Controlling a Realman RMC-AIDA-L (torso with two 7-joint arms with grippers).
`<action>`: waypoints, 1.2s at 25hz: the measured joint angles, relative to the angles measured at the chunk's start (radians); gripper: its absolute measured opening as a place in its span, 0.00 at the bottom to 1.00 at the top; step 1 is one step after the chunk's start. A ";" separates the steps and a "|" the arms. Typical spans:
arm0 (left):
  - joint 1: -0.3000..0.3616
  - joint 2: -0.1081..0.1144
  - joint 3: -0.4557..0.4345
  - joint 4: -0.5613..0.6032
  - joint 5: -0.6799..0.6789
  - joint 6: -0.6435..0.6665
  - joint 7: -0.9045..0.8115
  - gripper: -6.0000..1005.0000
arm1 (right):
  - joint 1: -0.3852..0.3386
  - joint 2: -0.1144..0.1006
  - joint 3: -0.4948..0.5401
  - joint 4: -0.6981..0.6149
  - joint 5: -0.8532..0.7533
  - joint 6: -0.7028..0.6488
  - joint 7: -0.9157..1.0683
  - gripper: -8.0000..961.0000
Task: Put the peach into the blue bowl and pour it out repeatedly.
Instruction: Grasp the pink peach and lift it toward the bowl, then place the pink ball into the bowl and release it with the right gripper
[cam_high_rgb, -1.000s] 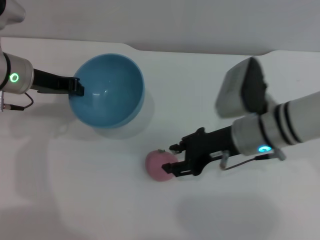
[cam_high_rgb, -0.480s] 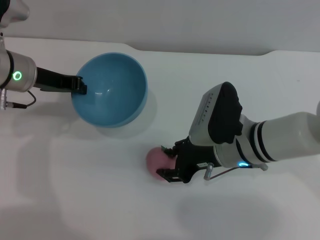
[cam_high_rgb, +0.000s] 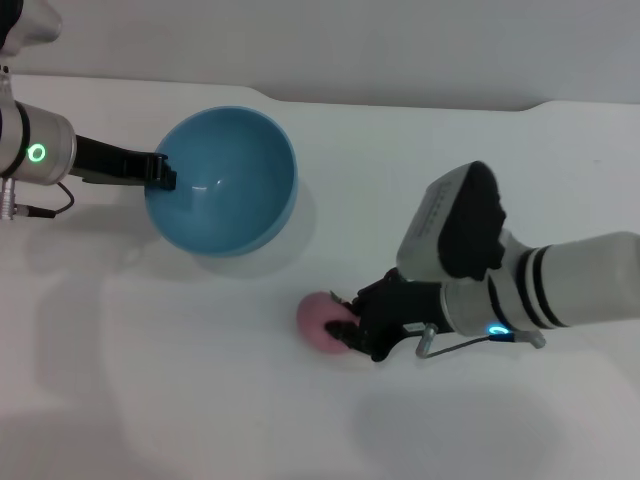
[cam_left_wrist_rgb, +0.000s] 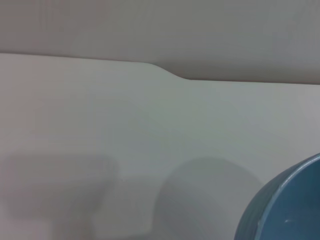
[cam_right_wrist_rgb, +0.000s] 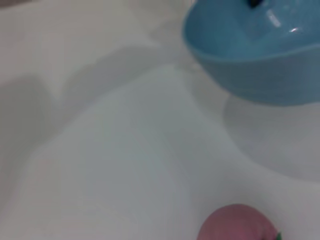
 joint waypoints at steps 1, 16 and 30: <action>0.000 0.000 0.000 0.000 0.000 0.000 0.000 0.01 | -0.008 0.000 0.013 -0.003 0.003 -0.002 0.000 0.40; -0.035 -0.029 0.181 -0.016 -0.004 -0.026 -0.008 0.01 | -0.226 -0.007 0.677 -0.091 0.006 -0.485 -0.193 0.13; -0.135 -0.046 0.515 -0.023 -0.052 -0.022 -0.114 0.01 | -0.211 -0.009 0.882 -0.176 0.024 -0.790 -0.268 0.07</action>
